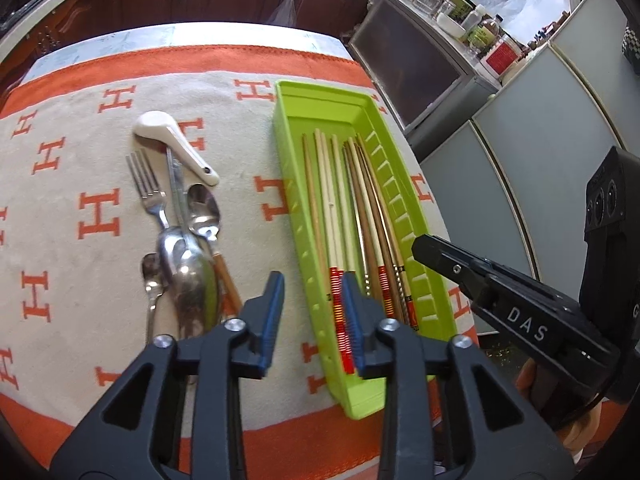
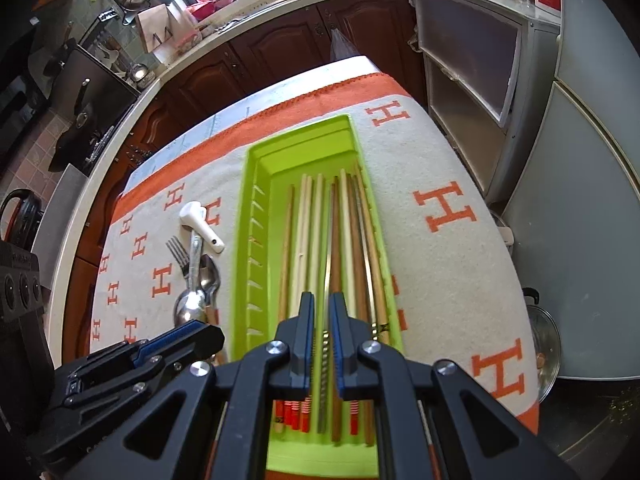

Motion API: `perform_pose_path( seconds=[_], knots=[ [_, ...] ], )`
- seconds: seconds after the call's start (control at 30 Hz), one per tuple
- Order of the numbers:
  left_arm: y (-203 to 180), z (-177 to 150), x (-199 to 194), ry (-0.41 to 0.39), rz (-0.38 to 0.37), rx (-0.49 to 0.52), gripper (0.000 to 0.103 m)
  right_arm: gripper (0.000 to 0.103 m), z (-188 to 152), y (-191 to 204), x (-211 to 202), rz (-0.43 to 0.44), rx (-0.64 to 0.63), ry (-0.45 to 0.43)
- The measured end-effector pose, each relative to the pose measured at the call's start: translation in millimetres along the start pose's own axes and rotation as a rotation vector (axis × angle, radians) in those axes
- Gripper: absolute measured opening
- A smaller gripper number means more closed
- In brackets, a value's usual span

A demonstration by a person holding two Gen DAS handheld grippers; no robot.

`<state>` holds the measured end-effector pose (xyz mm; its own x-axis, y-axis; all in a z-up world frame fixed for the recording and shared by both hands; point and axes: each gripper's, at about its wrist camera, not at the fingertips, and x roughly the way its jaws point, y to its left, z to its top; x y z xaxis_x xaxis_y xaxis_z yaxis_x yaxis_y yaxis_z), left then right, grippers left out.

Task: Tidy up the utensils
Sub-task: 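Lift both open tools out of the tray back over the utensils, then lower the left tool onto a small silver spoon and close on it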

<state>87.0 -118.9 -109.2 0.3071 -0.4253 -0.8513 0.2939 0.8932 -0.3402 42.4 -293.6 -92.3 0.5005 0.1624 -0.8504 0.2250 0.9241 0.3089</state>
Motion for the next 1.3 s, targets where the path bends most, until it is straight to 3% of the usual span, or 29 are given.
perform_pose_path(
  seconds=[0.4, 0.8, 1.3],
  knots=[
    [33.5, -18.1, -65.8, -0.105, 0.050, -0.018, 0.032, 0.008, -13.4, 45.7, -22.5, 0.038, -0.062, -0.031],
    [65.5, -38.8, -107.0, -0.161, 0.078, -0.051, 0.033, 0.008, -29.3, 90.8, -25.5, 0.072, -0.133, -0.017],
    [102.1, -43.2, -125.5, -0.214, 0.172, -0.083, 0.033, 0.008, -35.5, 125.8, -13.4, 0.094, -0.191, 0.015]
  ],
)
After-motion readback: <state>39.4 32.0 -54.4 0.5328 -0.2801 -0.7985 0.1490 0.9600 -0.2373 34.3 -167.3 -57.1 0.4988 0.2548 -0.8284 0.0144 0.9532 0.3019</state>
